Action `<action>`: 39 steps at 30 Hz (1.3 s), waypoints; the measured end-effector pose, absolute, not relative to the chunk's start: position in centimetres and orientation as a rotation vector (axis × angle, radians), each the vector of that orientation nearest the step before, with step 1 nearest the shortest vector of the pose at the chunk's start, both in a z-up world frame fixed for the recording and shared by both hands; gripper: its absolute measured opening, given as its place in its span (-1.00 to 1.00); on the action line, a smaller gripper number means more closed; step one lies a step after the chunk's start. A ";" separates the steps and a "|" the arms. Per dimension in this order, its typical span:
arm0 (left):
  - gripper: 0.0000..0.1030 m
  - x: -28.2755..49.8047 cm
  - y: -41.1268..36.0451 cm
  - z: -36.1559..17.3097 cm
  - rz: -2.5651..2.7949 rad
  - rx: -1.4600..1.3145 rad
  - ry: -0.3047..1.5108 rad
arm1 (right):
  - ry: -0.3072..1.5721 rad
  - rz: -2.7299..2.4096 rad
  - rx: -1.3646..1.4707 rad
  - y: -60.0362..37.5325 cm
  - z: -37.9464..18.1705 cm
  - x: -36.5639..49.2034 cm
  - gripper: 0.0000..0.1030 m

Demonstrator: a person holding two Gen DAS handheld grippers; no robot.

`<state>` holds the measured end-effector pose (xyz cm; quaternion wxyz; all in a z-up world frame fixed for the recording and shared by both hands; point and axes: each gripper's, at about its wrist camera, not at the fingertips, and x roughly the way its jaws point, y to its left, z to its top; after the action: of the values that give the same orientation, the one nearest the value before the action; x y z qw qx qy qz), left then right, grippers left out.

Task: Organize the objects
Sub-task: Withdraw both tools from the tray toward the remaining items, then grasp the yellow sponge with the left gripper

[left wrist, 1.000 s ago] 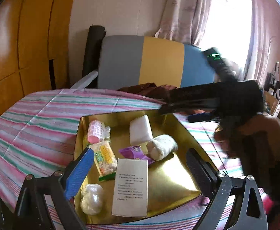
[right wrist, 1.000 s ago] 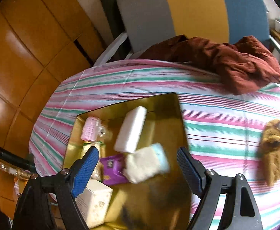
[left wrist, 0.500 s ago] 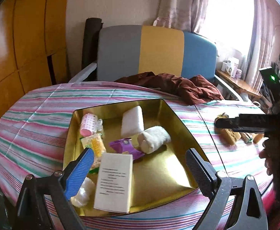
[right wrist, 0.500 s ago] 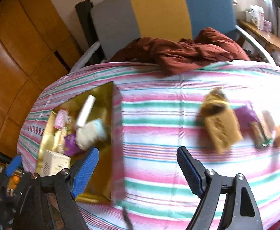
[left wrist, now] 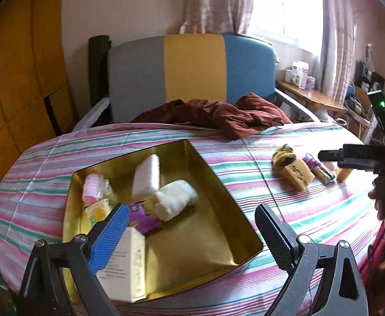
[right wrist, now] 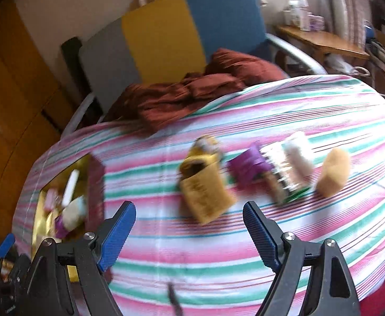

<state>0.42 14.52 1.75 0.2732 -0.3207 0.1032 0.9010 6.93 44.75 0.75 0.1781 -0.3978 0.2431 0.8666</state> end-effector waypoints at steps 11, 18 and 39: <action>0.88 0.8 20.4 1.5 2.283 -0.872 0.321 | 0.820 2.217 -0.872 55.7 0.1 10.7 0.65; 0.87 1.1 24.8 0.2 2.180 -0.928 0.348 | 1.113 2.070 -0.757 59.8 -3.0 14.5 0.65; 0.83 -3.5 38.6 -6.4 1.991 -1.281 0.174 | 1.214 2.145 -0.702 59.8 -2.8 14.7 0.65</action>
<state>-3.50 38.56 -6.40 0.3745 -0.5002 0.0681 0.7778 14.65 59.79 -2.79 0.2854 -0.2626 0.4541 0.8021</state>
